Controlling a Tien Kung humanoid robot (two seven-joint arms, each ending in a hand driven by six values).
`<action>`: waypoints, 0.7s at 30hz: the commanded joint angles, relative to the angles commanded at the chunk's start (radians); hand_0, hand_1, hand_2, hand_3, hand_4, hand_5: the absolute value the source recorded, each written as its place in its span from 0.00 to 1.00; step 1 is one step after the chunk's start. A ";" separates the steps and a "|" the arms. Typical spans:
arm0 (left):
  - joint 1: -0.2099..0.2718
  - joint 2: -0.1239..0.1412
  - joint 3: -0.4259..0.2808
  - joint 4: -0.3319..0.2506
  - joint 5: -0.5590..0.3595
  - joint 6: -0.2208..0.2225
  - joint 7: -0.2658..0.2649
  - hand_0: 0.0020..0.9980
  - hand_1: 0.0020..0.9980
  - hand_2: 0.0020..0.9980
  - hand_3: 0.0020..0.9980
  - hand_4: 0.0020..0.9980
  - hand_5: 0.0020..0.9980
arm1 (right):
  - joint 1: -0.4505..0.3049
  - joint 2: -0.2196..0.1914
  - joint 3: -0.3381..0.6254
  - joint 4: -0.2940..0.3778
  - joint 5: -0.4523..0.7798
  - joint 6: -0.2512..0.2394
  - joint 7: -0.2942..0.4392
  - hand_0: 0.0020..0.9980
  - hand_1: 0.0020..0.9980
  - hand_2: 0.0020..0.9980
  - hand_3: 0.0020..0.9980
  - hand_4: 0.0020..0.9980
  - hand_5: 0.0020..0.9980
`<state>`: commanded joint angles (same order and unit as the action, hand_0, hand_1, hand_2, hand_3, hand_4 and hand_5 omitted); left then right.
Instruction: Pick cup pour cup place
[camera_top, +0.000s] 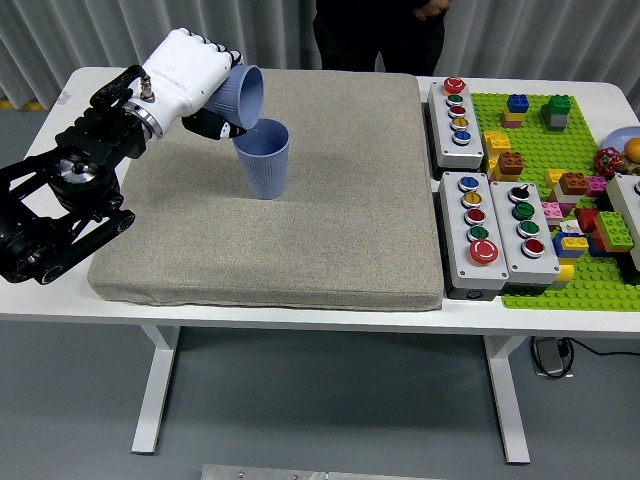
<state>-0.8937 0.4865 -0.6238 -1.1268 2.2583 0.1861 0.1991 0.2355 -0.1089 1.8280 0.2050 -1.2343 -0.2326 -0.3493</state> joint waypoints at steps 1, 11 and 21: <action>0.009 0.000 -0.019 -0.002 -0.044 0.000 -0.008 0.45 0.42 0.45 0.42 0.76 0.32 | -0.001 0.001 0.000 0.000 -0.001 0.000 -0.001 0.69 0.64 0.59 0.59 0.00 0.14; 0.114 -0.020 -0.188 -0.044 -0.424 0.059 -0.084 0.45 0.42 0.44 0.42 0.76 0.32 | -0.006 0.003 0.006 0.000 -0.008 0.002 0.000 0.69 0.64 0.59 0.59 0.00 0.14; 0.287 -0.138 -0.423 -0.102 -0.846 0.124 -0.205 0.46 0.42 0.44 0.42 0.76 0.32 | -0.007 0.006 0.013 -0.001 -0.016 0.003 0.000 0.69 0.64 0.59 0.59 0.00 0.14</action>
<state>-0.6069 0.3485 -1.0464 -1.2291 1.4118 0.3098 -0.0064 0.2285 -0.1029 1.8411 0.2045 -1.2503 -0.2293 -0.3494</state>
